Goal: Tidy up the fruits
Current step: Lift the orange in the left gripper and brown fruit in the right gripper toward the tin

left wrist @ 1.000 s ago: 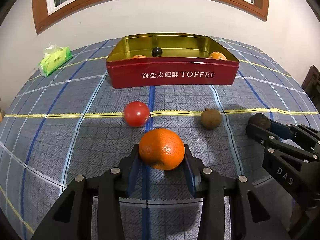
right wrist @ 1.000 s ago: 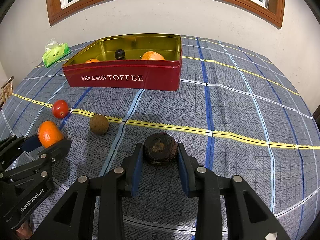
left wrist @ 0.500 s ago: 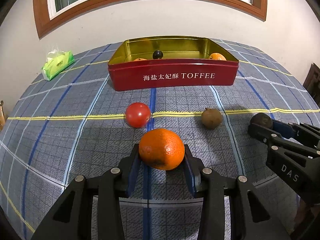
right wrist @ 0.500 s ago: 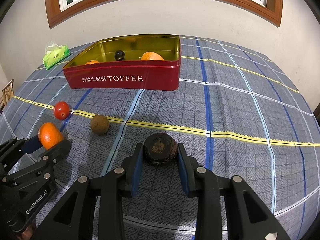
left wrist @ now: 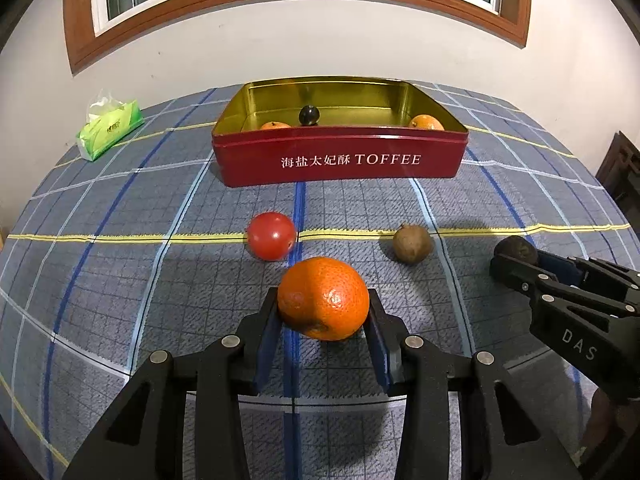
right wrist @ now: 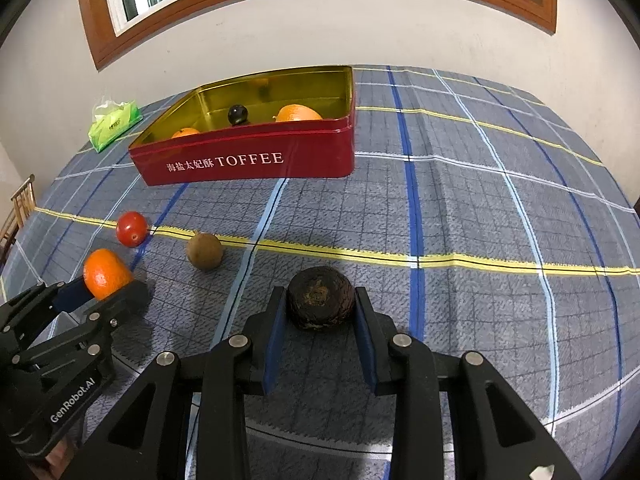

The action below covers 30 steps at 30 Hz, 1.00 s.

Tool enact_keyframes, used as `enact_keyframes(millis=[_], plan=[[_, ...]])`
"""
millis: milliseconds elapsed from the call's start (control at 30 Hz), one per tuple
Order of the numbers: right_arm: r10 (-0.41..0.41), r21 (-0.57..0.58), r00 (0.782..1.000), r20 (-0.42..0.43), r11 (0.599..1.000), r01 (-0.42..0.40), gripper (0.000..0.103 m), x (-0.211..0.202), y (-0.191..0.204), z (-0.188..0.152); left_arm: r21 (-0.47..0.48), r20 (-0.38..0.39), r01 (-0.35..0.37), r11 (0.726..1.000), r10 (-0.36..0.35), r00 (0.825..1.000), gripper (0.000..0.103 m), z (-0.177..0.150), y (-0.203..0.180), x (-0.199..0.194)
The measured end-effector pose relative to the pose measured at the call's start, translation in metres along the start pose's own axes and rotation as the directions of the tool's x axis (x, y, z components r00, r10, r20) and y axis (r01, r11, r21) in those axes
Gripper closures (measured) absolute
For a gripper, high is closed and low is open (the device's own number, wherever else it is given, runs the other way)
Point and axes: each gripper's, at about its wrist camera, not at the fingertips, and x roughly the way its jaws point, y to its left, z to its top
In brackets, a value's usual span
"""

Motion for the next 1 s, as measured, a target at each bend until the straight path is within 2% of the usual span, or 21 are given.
enact_keyframes(millis=[400, 633, 867, 1000], plan=[[-0.005, -0.023, 1.0, 0.009, 1.0, 0.005, 0.073, -0.014, 0.0, 0.012, -0.022, 0.007, 0.009, 1.0, -0.009, 1.0, 0.062, 0.011, 0.011, -0.01], [0.001, -0.044, 0.999, 0.039, 0.999, 0.001, 0.073, -0.022, 0.003, 0.03, -0.028, 0.042, 0.012, 1.0, -0.011, 0.999, 0.062, 0.032, 0.023, -0.017], [0.026, -0.052, 0.996, 0.09, 0.998, -0.021, 0.073, -0.029, 0.003, 0.071, -0.021, 0.095, -0.009, 1.0, 0.011, 0.995, 0.062, 0.07, 0.036, -0.017], [0.034, -0.072, 0.993, 0.116, 0.997, -0.026, 0.073, -0.029, 0.005, 0.1, -0.038, 0.092, 0.011, 0.999, -0.008, 0.996, 0.062, 0.096, 0.046, -0.008]])
